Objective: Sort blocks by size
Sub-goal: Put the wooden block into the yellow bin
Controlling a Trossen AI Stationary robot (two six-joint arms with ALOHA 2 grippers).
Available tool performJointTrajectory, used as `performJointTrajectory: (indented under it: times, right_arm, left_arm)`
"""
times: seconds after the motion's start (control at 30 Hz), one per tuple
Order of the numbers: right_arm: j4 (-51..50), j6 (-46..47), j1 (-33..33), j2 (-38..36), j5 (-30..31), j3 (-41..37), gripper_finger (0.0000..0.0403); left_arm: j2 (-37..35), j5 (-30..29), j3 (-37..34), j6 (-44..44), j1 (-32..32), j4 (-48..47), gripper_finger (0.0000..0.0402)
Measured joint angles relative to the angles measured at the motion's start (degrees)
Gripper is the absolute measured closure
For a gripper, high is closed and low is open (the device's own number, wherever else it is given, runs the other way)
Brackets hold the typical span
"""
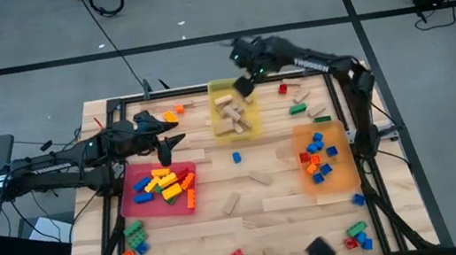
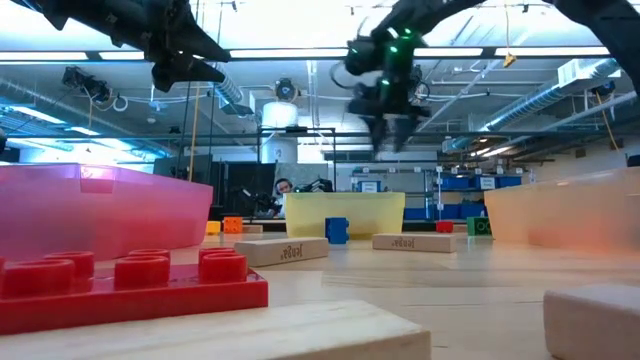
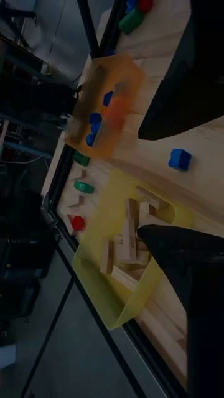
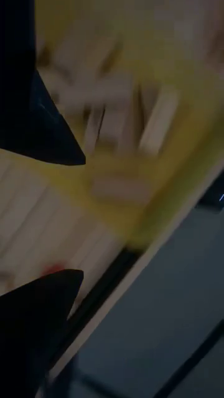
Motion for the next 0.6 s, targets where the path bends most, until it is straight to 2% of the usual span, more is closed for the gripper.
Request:
performJointTrajectory:
  times: [0.2,0.33,0.47,0.6]
  right_arm:
    - [-9.5,1.4,-9.3,-0.5,0.3,-1.8,0.0102]
    - [-11.7,3.3,-14.6,-1.2,0.3,-8.3,0.0102]
    - [-7.9,5.9,-18.7,-3.8,-1.3,-18.7,0.0099]
    - [1.6,11.6,-21.3,-8.4,-3.7,-30.4,0.0094]
  left_arm:
    - [0.0,0.0,0.0,-1.1,0.0,-0.4,0.0158]
    - [0.0,0.4,0.0,-2.0,0.0,-1.6,0.0158]
    - [0.0,0.6,0.0,-2.9,0.0,-2.3,0.0158]
    - [0.0,0.5,0.0,-2.8,0.0,-2.3,0.0158]
